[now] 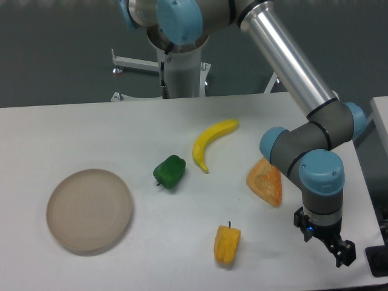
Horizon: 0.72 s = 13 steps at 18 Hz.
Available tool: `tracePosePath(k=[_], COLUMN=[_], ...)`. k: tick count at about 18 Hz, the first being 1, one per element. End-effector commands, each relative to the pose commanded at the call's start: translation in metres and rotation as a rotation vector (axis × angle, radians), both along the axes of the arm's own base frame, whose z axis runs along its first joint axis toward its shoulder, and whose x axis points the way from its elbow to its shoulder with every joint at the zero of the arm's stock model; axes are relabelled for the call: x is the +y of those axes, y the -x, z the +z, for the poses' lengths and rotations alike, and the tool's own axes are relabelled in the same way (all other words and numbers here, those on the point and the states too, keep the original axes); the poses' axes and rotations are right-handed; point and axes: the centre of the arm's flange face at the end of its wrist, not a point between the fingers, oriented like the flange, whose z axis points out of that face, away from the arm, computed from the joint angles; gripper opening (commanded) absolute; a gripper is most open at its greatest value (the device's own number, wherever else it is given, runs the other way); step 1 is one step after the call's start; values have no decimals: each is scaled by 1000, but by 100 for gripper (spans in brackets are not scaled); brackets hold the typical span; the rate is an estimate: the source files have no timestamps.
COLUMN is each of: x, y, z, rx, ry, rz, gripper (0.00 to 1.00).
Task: Pick up the green pepper from the table
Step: 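Move the open gripper over the green bell pepper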
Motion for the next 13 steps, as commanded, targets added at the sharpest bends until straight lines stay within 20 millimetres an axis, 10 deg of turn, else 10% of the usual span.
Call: tracePosePath(k=[13], x=[-33], y=[-65], z=[18], rx=[-152], ry=[-34], rz=[110], gripper=[100])
